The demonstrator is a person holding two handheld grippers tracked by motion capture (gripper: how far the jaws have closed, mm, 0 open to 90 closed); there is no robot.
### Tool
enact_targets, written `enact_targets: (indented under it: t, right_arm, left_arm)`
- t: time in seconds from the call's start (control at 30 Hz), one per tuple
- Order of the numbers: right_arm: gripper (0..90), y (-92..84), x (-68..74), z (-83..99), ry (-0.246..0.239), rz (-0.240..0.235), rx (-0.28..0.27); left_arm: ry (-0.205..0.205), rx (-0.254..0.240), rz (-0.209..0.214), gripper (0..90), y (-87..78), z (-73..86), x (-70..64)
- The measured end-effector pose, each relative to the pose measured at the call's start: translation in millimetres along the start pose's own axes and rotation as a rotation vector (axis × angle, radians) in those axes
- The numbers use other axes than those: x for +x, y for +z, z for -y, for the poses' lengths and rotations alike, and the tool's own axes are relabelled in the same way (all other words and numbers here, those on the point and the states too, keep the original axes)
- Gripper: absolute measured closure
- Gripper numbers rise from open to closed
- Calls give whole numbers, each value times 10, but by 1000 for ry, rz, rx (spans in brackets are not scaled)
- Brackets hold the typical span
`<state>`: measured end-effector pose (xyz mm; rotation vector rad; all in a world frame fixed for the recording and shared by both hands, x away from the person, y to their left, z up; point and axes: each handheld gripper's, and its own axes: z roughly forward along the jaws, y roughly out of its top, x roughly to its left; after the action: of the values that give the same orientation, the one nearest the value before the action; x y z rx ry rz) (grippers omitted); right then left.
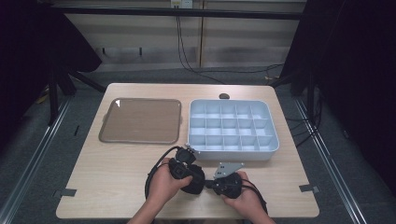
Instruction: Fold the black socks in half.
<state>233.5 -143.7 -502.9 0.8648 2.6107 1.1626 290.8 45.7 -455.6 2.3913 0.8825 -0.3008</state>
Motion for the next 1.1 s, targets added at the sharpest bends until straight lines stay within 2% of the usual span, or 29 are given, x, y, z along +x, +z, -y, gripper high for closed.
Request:
enact_targets:
  t: [0.33, 0.6, 0.63, 0.8, 0.83, 0.93, 0.97, 1.1]
  right_arm:
    - [900, 7, -9, 3, 3, -3, -10]
    - [900, -47, 3, 48, -6, 31, -11]
    - [900, -83, -17, 80, 12, 37, -11]
    - [899, -156, -59, 124, 36, 57, -27]
    - [899, -178, -68, 137, 51, 64, -35]
    - [900, -201, -61, 181, 58, 69, -27]
    - [900, -212, -58, 194, 53, 75, -21]
    - [900, -256, -63, 215, 58, 90, -27]
  left_arm:
    - [-1, 1, 5, 871, 31, -5, 17]
    - [2, 11, -4, 871, 80, -38, 4]
    - [-2, 14, -9, 872, 90, -47, -1]
    - [14, 31, -18, 873, 115, -73, 3]
    - [30, 43, -26, 873, 122, -79, -8]
    - [33, 43, -33, 875, 138, -90, -24]
    - [42, 57, -42, 875, 142, -101, -33]
    - [38, 47, -37, 878, 152, -87, -24]
